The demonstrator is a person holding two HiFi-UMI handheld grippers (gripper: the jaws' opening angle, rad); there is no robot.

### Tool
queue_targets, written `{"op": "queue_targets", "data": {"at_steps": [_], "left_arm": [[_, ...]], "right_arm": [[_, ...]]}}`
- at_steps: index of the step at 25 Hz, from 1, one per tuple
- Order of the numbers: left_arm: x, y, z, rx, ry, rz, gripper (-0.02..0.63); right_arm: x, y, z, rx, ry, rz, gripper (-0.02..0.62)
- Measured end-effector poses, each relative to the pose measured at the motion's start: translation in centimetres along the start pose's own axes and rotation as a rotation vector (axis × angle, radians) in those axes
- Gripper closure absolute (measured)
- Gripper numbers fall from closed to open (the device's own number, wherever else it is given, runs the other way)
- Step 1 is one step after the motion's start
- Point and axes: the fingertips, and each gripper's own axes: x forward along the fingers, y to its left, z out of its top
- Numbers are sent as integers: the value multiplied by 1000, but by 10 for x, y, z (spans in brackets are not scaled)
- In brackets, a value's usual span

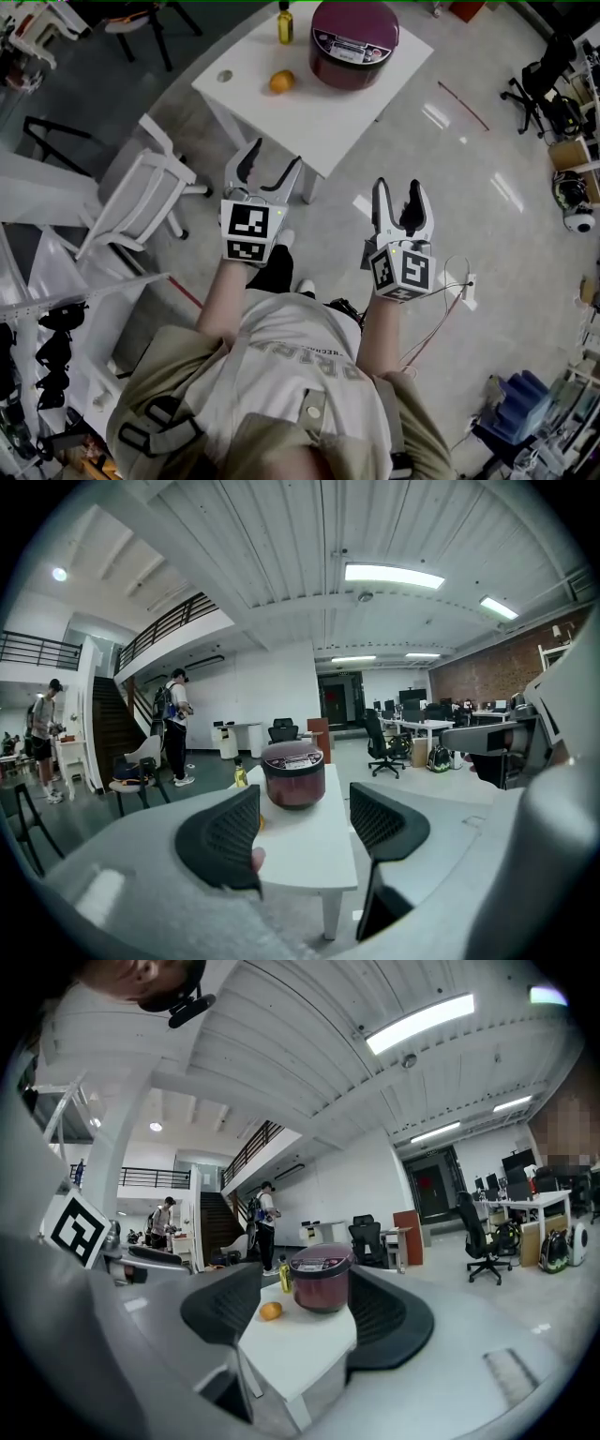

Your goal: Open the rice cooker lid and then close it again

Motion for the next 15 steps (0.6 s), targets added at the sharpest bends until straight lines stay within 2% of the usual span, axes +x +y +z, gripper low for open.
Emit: {"op": "queue_targets", "data": {"at_steps": [15], "left_arm": [[134, 62, 43, 52, -38, -172, 295]], "right_arm": [[116, -6, 18, 10, -25, -137, 325]]}}
